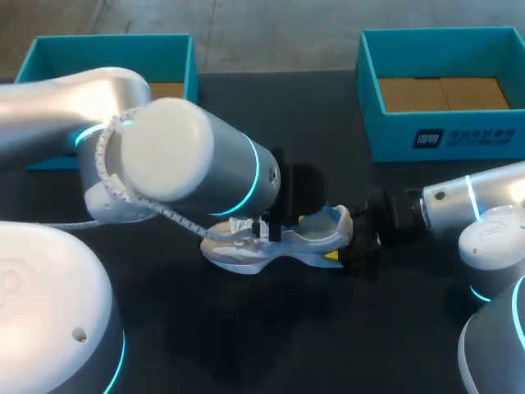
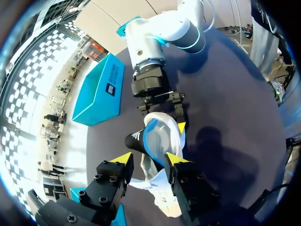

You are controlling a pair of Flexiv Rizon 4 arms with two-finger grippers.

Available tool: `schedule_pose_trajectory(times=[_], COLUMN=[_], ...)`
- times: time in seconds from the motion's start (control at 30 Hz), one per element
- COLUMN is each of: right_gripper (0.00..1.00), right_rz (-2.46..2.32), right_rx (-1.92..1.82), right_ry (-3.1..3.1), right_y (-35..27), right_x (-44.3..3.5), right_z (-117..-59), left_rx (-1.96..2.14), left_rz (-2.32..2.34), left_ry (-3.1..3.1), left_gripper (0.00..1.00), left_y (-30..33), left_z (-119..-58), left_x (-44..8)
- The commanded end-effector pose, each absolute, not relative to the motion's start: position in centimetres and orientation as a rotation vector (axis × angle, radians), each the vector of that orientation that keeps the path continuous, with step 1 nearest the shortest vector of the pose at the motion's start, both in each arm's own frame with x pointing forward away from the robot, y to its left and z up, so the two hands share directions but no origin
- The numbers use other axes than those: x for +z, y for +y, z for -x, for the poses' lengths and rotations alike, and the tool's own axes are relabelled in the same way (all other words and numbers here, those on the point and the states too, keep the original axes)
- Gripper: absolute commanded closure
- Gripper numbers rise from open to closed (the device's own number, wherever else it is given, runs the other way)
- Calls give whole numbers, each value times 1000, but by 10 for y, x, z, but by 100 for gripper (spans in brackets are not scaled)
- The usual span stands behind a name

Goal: Take the shoe out of the shoebox, open the shoe tongue, remove and reinsert the insole, then place the shoe into the shoebox

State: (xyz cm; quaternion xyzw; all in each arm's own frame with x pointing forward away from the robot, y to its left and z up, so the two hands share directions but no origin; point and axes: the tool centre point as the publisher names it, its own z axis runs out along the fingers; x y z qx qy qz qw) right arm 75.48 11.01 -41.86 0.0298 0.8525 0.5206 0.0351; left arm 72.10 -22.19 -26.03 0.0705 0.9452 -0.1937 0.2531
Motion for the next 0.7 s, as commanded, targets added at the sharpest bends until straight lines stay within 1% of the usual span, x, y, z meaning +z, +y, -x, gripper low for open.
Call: schedule_pose_trajectory(times=[0.03, 0.27, 0.43, 0.7], right_gripper=[100, 100, 100, 100], right_rz=[-93, -93, -93, -93], right_rx=[1596, 1596, 1596, 1596], right_ry=[2621, 2621, 2621, 2621], right_y=[112, 112, 112, 112], right_x=[-419, -419, -419, -419], right_z=[-755, -755, -755, -755], left_rx=[-533, -507, -471, -419], left_rz=[-155, -82, -35, 12], left_ry=[2520, 2447, 2457, 2428], left_gripper=[56, 57, 60, 61], left_y=[-232, -242, -247, -254], left_z=[-723, -729, -734, -740], left_x=[-278, -287, -289, -290])
